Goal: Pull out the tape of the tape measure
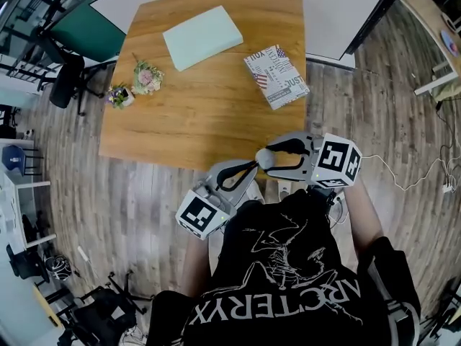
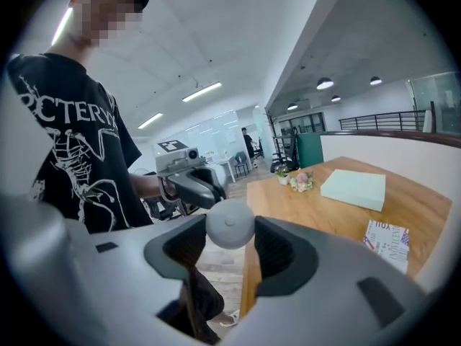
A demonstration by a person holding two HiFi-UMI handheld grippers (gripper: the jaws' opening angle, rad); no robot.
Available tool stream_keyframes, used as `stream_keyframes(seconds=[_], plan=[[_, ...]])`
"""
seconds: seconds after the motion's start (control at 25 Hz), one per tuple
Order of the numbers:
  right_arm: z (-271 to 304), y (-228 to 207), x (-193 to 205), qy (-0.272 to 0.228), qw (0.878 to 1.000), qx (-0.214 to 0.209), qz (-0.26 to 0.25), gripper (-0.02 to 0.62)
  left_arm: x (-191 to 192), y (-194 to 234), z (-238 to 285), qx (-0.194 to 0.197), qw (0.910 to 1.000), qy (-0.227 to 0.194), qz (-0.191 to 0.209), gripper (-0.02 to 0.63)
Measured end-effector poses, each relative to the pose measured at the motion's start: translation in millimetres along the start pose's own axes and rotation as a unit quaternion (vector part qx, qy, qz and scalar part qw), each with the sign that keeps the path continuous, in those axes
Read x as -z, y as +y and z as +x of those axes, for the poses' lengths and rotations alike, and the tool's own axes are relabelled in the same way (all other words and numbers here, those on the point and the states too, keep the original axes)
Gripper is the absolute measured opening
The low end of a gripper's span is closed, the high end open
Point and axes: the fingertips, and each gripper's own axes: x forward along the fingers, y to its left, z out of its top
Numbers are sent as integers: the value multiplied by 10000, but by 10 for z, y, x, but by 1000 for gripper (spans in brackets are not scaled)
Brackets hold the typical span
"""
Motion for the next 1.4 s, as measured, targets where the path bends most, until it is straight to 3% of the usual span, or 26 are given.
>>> stream_keyframes(seconds=[0.16, 0.32, 0.6, 0.72, 0.84, 1.04, 1.24, 1.4], plan=[[0, -98, 83, 133, 9996, 220, 67, 216, 87, 116, -58, -217, 9997, 56, 130, 15], [-171, -386, 251, 297, 9959, 829, 207, 216, 177, 525, -401, -1114, 9938, 32, -31, 15], [-636, -756, 360, 225, 9871, 1535, 408, 216, 302, 1123, -1368, -2677, 9627, 19, -382, 15], [-784, -861, 387, 168, 9838, 1721, 482, 216, 363, 1253, -1680, -3077, 9497, -67, -586, 15], [-758, -881, 379, 172, 9834, 1740, 491, 216, 458, 1270, -1701, -3066, 9490, -59, -726, 15], [-517, -1032, 574, 741, 9784, 1908, 280, 216, 737, 1371, -1468, -3037, 9484, 208, -891, 15], [-384, -1330, 870, 968, 9717, 2109, 434, 216, 1193, 1592, -1332, -2986, 9424, 350, -1467, 15], [-178, -1603, 1247, 1276, 9644, 2223, 651, 216, 1795, 1792, -1117, -2932, 9310, 764, -2036, 15]])
